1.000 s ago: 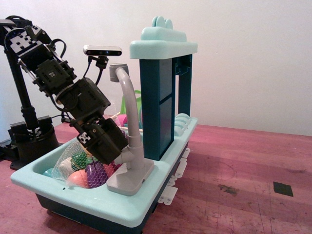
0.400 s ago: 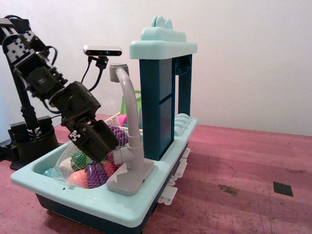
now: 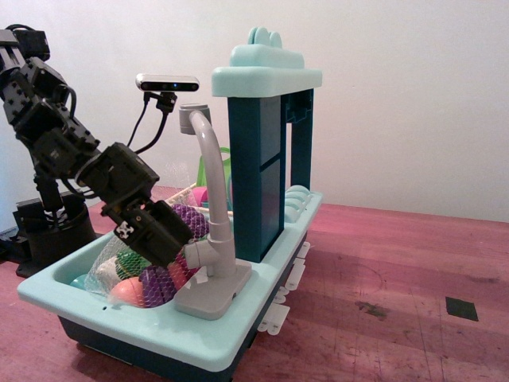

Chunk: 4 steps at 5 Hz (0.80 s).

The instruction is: Turn lever vertical to front

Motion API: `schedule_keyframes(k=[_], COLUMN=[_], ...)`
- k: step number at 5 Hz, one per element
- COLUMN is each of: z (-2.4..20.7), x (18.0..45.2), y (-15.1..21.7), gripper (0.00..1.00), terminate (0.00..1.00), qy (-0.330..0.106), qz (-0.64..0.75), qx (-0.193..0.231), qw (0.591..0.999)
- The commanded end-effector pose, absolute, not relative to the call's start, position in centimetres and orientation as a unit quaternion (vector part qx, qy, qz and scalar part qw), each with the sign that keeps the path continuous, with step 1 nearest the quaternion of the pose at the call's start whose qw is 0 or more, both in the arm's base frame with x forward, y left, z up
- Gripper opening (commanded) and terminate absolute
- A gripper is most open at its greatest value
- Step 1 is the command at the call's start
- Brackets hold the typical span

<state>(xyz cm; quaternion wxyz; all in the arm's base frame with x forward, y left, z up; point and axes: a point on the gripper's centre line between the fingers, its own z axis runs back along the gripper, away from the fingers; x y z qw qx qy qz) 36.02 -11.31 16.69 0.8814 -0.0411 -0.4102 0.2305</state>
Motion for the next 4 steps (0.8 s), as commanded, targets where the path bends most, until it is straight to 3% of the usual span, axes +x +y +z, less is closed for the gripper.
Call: schedule_keyframes(k=[1,2,3,4], z=[16.2,16.2,18.5,21.4], x=[36.6,35.7,33.1,30.5], y=[-9.8,-9.8,-11.1,-13.0], gripper=[1.00,1.00,1.00,1.00], terminate=[0.00,0.00,0.00,1.00], qy=[-0.409,-0.401,-0.401,-0.401], qz=[0.249,0.252,0.263,0.274], qx=[-0.024,-0.021,-0.006,0.006], qw=[0.878,0.880,0.877,0.874])
